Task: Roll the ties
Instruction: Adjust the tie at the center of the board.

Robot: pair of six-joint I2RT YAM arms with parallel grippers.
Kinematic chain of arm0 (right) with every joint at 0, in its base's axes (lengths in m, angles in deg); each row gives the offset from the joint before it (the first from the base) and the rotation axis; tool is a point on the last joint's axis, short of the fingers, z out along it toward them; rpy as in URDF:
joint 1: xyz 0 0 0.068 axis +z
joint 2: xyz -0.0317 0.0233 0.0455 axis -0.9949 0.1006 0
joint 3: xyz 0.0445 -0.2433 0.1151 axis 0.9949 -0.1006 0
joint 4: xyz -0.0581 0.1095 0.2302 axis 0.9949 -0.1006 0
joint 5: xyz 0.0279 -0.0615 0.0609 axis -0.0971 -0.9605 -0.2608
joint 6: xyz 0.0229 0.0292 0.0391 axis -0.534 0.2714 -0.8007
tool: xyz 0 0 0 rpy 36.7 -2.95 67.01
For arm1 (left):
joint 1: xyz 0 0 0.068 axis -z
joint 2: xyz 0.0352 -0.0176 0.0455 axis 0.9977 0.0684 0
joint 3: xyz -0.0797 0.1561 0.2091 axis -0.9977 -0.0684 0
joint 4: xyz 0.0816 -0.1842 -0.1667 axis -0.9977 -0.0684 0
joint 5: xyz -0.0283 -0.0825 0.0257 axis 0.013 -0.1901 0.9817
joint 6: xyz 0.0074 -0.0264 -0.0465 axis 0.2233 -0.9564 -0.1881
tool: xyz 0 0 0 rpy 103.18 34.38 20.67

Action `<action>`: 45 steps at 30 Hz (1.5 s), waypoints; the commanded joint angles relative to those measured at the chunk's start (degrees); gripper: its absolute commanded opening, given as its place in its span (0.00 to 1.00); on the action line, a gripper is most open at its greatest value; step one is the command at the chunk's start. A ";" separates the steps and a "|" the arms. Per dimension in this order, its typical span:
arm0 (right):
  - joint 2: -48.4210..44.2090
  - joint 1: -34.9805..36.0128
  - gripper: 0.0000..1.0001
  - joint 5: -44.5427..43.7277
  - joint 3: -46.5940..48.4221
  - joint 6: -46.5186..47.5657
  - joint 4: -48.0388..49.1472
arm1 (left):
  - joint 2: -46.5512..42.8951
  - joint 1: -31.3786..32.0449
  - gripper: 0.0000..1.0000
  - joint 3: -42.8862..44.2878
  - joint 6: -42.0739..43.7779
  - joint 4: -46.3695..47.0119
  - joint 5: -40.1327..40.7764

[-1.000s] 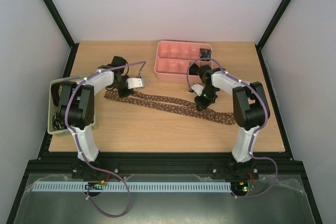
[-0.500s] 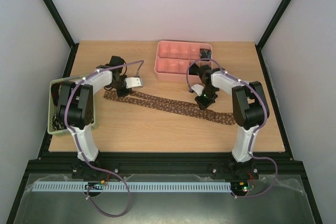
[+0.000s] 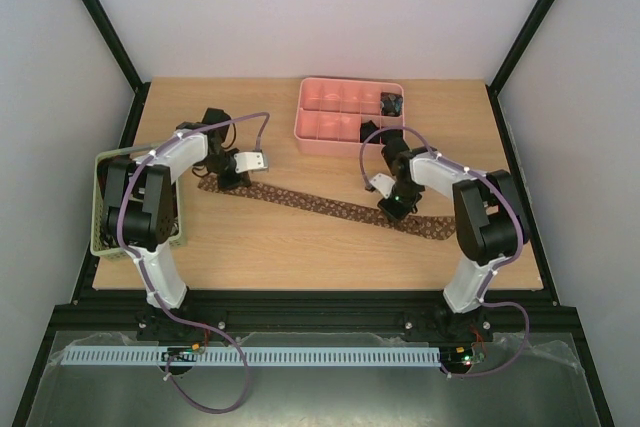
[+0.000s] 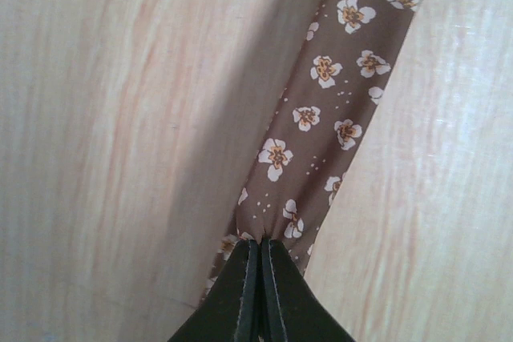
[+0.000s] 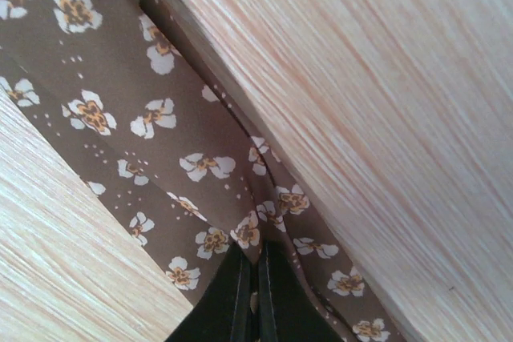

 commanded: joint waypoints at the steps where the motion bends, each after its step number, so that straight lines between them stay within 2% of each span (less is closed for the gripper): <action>1: -2.14 0.13 0.02 -3.26 -3.87 1.86 4.90 | 1.18 -0.65 0.03 -1.45 0.13 -0.87 0.13; 9: -6.23 0.16 0.01 -4.71 -7.14 4.88 10.25 | 0.71 -0.47 0.05 -1.92 -1.37 0.18 -0.94; 17: -9.56 0.26 0.01 1.80 -6.59 0.73 11.29 | 0.00 -0.56 0.05 -2.43 -1.02 0.31 -0.59; 30: -15.64 -0.61 0.01 -1.78 -16.74 5.47 16.19 | -0.39 -0.56 0.05 -1.03 -0.93 -1.81 -2.13; 38: -17.64 -1.47 0.01 -3.75 -18.23 8.23 14.87 | 0.38 0.50 0.06 -1.12 -1.87 -2.23 -2.98; 40: -17.64 -1.87 0.05 -4.07 -18.05 8.97 13.70 | 0.75 1.20 0.06 -1.61 -1.90 -2.16 -2.68; 42: -17.62 -2.25 0.15 -4.09 -17.52 9.52 12.15 | 1.18 2.29 0.07 -2.27 -2.32 -1.22 -1.40; 45: -17.85 -2.68 0.18 -3.32 -15.62 9.93 9.07 | 1.99 3.70 0.07 -2.91 -3.01 -0.03 0.30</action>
